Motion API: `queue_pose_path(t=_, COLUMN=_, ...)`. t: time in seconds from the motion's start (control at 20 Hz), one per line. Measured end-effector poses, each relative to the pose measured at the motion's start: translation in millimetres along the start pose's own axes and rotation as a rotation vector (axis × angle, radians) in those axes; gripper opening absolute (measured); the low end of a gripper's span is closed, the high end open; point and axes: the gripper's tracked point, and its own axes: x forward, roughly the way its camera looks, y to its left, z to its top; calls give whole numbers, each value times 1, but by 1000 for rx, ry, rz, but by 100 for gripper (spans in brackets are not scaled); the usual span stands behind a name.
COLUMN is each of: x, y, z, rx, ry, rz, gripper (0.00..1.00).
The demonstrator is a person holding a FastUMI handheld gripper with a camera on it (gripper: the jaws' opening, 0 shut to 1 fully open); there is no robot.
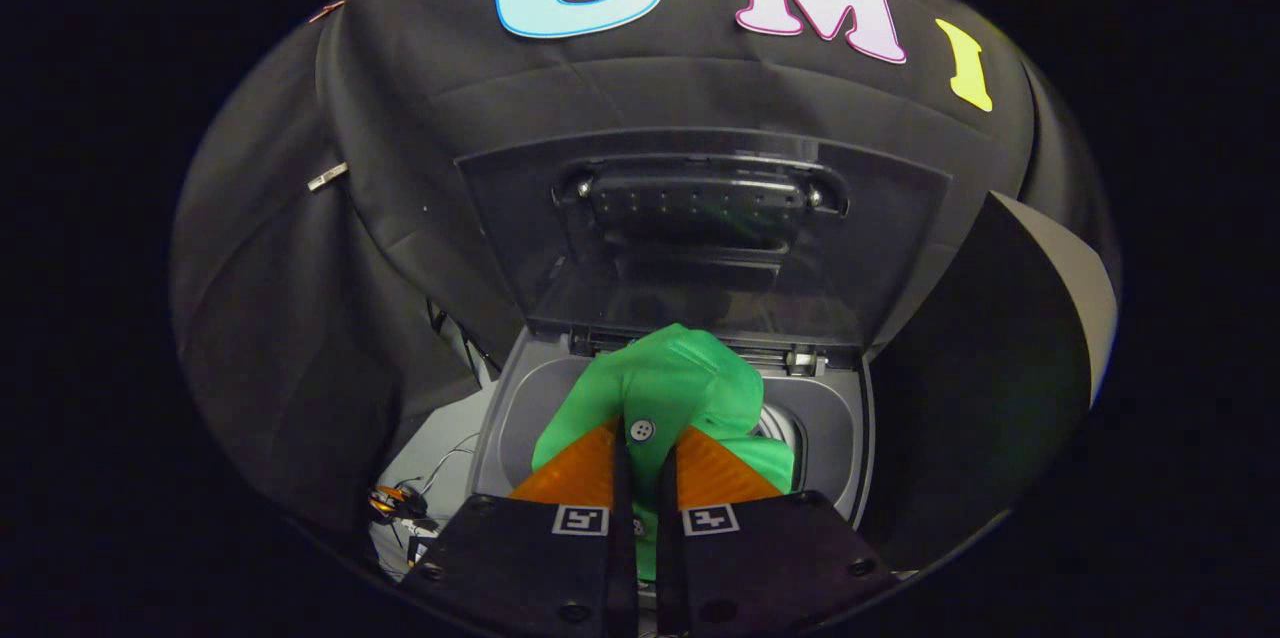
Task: Put the clothes into the washing machine and then close the washing machine lid.
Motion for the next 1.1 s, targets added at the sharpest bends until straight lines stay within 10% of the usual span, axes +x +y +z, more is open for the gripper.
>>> queue_pose_path(t=0.15, x=9, y=4, z=-8, rx=4, ry=7, rz=11, gripper=17)
queue_pose_path(t=0.35, x=6, y=8, z=-15, rx=-24, ry=22, rz=-9, gripper=100)
queue_pose_path(t=0.8, x=-20, y=10, z=6, rx=-38, ry=-99, rz=-27, gripper=100)
queue_pose_path(t=1.1, x=-63, y=10, z=78, rx=-98, ry=-450, rz=-32, gripper=100)
